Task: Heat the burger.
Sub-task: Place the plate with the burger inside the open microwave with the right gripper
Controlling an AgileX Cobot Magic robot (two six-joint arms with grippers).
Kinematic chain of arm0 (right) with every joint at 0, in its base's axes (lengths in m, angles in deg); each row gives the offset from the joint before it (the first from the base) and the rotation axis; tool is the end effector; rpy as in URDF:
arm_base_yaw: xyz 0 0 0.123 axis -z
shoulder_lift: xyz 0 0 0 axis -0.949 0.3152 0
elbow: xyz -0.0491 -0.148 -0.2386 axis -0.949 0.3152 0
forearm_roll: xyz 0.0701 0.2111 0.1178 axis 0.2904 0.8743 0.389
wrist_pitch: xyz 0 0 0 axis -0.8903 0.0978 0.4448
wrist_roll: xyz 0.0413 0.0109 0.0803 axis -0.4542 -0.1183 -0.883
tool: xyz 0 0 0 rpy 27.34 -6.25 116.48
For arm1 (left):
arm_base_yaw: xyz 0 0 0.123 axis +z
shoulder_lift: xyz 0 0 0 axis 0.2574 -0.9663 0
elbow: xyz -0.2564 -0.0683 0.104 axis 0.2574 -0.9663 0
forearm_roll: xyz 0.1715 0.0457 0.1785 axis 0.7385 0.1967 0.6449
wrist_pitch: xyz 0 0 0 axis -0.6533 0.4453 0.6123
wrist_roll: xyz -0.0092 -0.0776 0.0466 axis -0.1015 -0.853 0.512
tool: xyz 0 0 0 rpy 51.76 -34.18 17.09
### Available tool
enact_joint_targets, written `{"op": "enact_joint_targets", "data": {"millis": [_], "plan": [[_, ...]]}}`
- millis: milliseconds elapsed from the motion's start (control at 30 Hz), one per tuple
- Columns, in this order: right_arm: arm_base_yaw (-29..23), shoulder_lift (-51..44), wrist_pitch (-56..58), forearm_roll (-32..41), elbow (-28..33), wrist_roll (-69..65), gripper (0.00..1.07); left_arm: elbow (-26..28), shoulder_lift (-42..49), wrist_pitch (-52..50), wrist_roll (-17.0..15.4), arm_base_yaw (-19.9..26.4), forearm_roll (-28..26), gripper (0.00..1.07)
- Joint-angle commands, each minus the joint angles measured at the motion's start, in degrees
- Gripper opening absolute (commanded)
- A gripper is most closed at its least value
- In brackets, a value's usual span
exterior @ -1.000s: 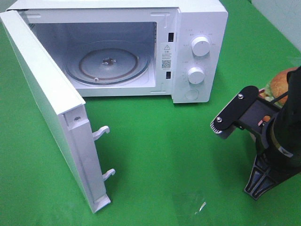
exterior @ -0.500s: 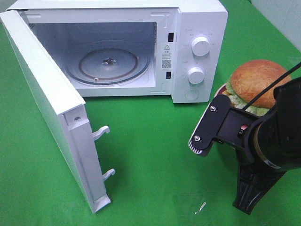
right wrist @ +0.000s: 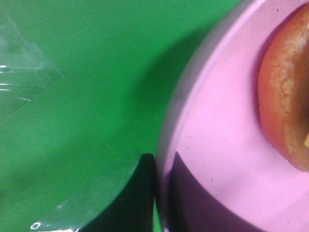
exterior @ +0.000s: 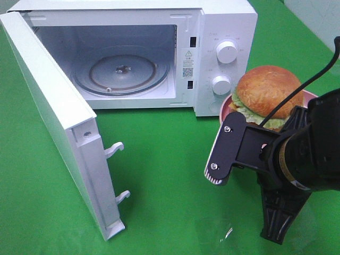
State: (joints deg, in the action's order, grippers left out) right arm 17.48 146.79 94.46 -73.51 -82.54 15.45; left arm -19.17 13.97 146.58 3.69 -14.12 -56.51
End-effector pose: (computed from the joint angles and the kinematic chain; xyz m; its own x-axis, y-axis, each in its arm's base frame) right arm 0.1665 0.1603 0.1816 -0.2952 -0.9454 -0.1379 -0.7976 0.3233 -0.5093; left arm -0.0084 -0.0047 0.2808 -0.4484 -0.0333 -0.8932 0.0188 0.9987 -0.0467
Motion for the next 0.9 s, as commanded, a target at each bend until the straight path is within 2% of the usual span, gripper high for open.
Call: {"op": "enact_joint_targets", "data": {"millis": [33,533,667,900], "plan": [[-0.06,-0.69,-1.89,-3.21,-0.06,3.61,0.00,-0.06,0.86,-0.46,0.00,0.00,-0.40,1.00],[-0.06,-0.92,-1.38,-2.58,0.40,5.04,0.00,-0.06,0.86,-0.46,0.00,0.00,-0.40,1.00],[-0.06,-3.90,-2.46,-2.06,3.61,5.21,0.00,-0.06,0.86,-0.46,0.00,0.00,-0.40,1.00],[-0.06,-6.82,-3.67,-2.52,5.33,7.22,0.00,-0.06,0.86,-0.46,0.00,0.00,-0.40,1.00]]}}
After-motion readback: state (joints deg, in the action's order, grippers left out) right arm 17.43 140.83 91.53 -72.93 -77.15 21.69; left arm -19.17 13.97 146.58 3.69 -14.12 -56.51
